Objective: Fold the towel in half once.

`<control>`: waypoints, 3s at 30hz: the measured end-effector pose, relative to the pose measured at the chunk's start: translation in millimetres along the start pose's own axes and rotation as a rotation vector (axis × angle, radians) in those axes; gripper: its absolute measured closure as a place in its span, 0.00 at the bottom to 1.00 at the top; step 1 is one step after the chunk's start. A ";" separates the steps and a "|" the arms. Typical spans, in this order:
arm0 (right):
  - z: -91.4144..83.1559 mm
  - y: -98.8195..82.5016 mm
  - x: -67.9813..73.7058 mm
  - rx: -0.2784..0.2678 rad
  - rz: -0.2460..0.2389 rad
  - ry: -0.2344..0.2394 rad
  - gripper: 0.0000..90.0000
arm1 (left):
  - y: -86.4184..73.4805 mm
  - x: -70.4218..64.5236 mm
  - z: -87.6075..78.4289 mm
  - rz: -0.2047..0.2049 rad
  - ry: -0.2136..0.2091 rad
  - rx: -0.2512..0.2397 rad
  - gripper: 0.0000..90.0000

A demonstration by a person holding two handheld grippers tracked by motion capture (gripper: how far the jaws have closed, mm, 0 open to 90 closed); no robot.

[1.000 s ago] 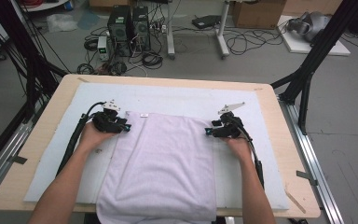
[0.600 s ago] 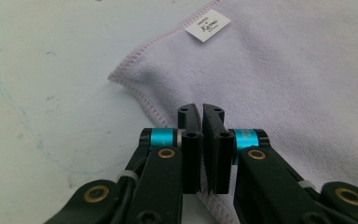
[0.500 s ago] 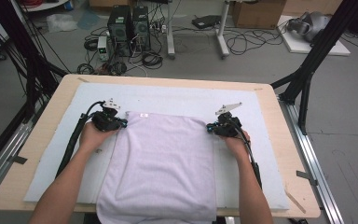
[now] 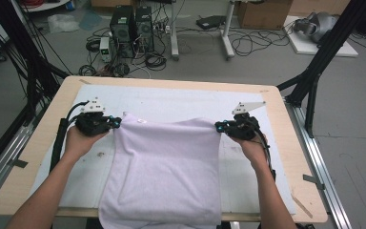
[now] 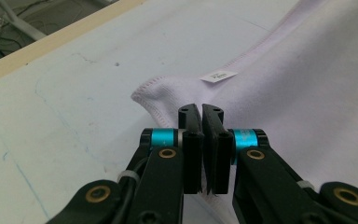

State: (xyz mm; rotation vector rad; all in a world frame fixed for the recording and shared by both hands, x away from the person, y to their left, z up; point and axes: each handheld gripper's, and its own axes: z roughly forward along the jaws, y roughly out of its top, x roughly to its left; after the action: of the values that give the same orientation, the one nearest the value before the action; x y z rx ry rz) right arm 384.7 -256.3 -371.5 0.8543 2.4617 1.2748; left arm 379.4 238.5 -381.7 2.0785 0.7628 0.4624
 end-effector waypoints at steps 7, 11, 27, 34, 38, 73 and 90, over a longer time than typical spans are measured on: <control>-29.5 -26.4 48.4 0.011 -0.059 0.060 0.95 | -35.7 -46.6 -37.1 0.058 -0.056 -0.010 0.96; -44.3 -50.7 73.4 -0.021 -0.046 0.117 0.95 | -65.4 -78.2 -62.2 0.058 -0.093 -0.032 0.96; -18.0 -75.2 76.5 0.006 -0.006 0.206 0.60 | -66.6 -79.9 -34.7 0.008 -0.161 0.027 0.58; 10.0 -80.0 90.5 0.136 -0.072 0.242 0.66 | -69.0 -87.1 -16.6 0.058 -0.210 0.109 0.79; 12.0 -80.2 92.3 0.152 -0.088 0.266 0.90 | -69.3 -91.8 -19.6 0.083 -0.207 0.105 0.91; -0.7 -63.2 66.2 0.106 -0.081 0.110 0.56 | -64.1 -72.8 -32.8 0.036 -0.088 0.042 0.53; 13.4 -87.5 56.0 0.116 -0.034 0.086 0.58 | -71.2 -57.0 1.5 -0.021 -0.150 0.112 0.72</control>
State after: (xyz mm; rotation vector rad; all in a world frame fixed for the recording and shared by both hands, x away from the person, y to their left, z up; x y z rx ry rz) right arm 312.2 -253.2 -446.9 0.7968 2.6284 1.1910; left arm 312.8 231.9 -443.7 2.1793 0.7354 0.2536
